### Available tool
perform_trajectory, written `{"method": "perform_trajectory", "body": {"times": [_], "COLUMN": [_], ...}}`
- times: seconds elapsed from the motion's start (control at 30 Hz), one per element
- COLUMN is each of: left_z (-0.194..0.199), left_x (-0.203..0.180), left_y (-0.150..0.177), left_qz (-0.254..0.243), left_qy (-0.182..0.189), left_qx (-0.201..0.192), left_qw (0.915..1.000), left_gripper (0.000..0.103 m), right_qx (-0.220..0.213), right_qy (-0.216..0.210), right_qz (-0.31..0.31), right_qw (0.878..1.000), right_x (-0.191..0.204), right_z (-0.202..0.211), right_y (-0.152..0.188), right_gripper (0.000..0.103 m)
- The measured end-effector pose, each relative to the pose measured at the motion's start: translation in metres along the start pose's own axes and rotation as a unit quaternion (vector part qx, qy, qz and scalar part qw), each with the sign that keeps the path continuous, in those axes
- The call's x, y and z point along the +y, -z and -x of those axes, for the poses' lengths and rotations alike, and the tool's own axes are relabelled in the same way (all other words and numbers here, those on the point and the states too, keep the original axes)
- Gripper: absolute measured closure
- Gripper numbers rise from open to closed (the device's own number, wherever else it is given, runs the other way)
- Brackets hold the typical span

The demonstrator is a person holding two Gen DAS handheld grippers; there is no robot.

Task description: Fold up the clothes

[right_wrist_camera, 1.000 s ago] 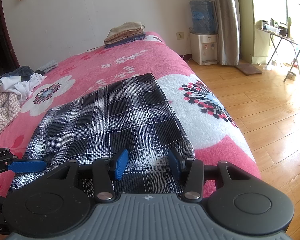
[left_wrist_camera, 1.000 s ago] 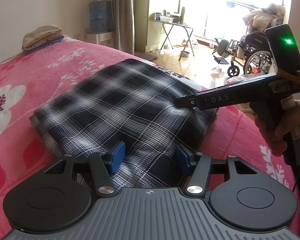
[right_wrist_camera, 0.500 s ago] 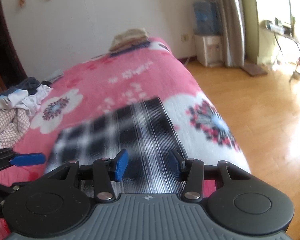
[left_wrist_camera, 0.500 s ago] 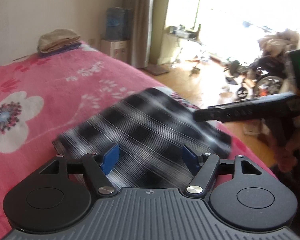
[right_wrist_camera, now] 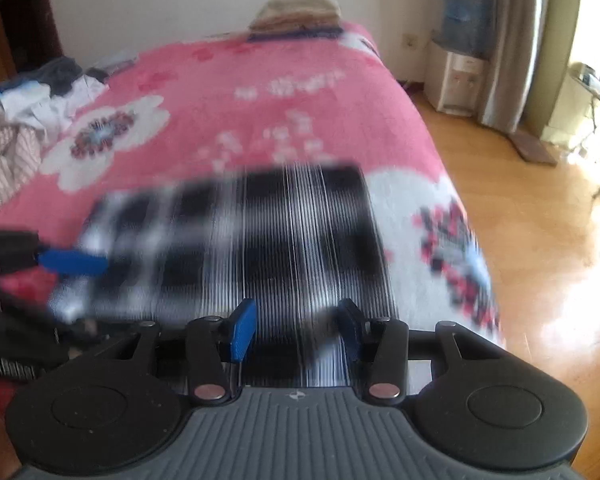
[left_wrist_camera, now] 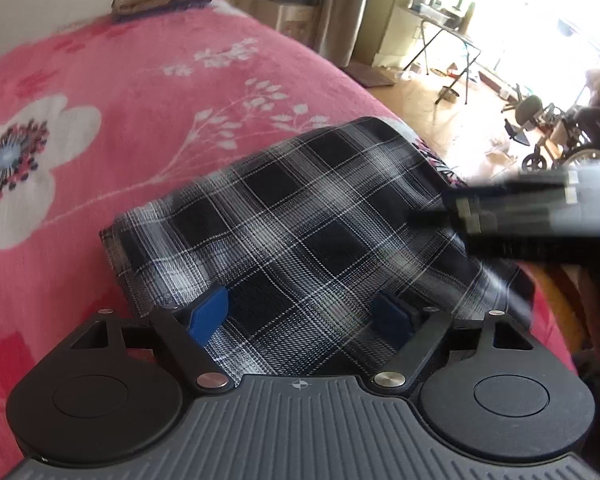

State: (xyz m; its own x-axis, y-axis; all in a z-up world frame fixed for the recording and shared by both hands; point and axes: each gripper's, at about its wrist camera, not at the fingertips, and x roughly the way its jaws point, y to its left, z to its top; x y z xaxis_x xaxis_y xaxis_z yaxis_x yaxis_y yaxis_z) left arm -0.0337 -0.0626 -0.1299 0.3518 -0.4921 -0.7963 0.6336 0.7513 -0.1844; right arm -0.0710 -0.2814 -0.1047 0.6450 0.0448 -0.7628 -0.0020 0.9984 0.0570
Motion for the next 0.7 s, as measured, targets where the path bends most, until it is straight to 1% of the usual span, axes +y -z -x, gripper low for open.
{"method": "perform_trajectory", "body": {"times": [0.1,0.2,0.27,0.33,0.37,0.43,0.53,0.63,0.7], "left_z": [-0.002,-0.003,-0.003,-0.005,-0.006,-0.006,-0.005,-0.006,-0.007], "left_x": [0.003,0.002,0.001,-0.001,-0.002,-0.002,-0.001,-0.002,-0.002], "left_y": [-0.005,-0.008,-0.009,-0.010,-0.010,-0.010,-0.009,-0.009,-0.009], "left_qz": [0.021,0.030,0.033,0.031,0.030,0.029,0.025,0.024,0.020], "left_qy": [0.003,0.002,0.001,-0.002,-0.003,-0.006,-0.009,-0.013,-0.017], "left_qx": [0.015,0.022,0.026,0.029,0.030,0.033,0.036,0.037,0.038], "left_qw": [0.9997,0.9993,0.9991,0.9991,0.9991,0.9990,0.9990,0.9989,0.9989], "left_gripper": [0.020,0.018,0.016,0.015,0.015,0.014,0.013,0.013,0.013], "right_qx": [-0.024,-0.035,-0.022,0.001,-0.001,0.001,-0.005,-0.009,0.000], "right_qy": [0.005,0.006,0.006,0.006,0.002,-0.001,-0.010,-0.008,-0.011], "right_qz": [0.005,-0.009,-0.024,-0.034,-0.037,-0.040,-0.055,-0.055,-0.059], "right_qw": [1.000,0.999,0.999,0.999,0.999,0.999,0.998,0.998,0.998], "right_x": [0.000,-0.001,-0.003,-0.008,-0.010,-0.012,-0.017,-0.019,-0.019], "right_z": [-0.007,-0.032,-0.054,-0.077,-0.079,-0.073,-0.045,-0.016,-0.002], "right_y": [-0.031,-0.055,-0.061,-0.058,-0.055,-0.056,-0.057,-0.046,-0.034], "right_gripper": [0.055,0.055,0.055,0.054,0.054,0.054,0.054,0.054,0.054]}}
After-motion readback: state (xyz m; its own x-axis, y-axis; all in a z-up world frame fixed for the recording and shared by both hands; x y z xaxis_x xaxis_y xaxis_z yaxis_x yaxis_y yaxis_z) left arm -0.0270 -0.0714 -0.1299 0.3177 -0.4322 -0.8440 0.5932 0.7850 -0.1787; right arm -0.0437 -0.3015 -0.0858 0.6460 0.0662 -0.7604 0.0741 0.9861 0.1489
